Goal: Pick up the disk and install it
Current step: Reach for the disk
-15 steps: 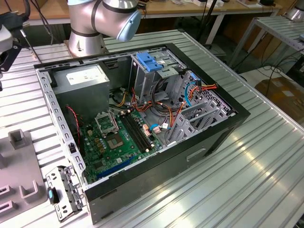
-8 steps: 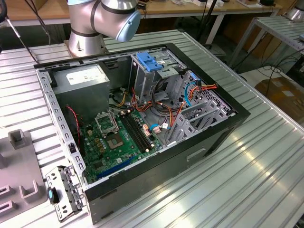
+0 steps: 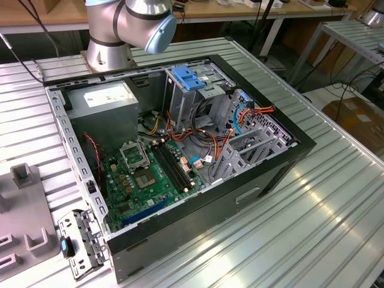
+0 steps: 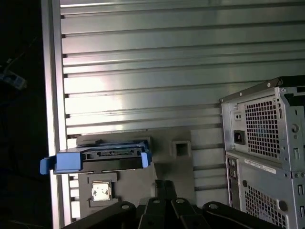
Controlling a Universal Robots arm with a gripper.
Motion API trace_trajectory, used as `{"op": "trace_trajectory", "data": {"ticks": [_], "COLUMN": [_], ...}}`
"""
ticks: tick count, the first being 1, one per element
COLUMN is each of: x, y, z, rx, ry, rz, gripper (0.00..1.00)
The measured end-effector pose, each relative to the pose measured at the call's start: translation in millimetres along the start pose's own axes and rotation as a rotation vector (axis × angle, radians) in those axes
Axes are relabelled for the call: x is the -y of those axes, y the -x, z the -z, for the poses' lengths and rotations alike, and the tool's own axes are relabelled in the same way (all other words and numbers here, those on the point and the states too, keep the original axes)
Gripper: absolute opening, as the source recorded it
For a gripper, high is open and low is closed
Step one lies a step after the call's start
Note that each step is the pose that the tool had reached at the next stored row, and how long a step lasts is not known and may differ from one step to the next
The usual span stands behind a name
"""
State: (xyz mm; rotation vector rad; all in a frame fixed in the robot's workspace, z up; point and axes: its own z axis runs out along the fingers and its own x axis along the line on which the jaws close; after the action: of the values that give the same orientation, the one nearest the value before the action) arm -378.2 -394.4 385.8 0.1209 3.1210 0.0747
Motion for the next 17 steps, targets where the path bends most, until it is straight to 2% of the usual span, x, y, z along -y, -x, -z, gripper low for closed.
{"op": "trace_trajectory", "data": {"ticks": [7,8,12,14,17], "x": [2.1,2.7,4.0,4.2,4.2], "y": [-31.7,-38.8,-57.5,-60.8,-61.1], "z": [0.0,-0.1,-0.2,-0.1,-0.2], "rx": [-0.0014,-0.0016,-0.0026,-0.0030,-0.0028], "ry": [0.0007,0.0010,0.0015,0.0013,0.0014], "rz": [0.000,0.000,0.000,0.000,0.000], "gripper": [0.11,0.11,0.11,0.11,0.11]}}
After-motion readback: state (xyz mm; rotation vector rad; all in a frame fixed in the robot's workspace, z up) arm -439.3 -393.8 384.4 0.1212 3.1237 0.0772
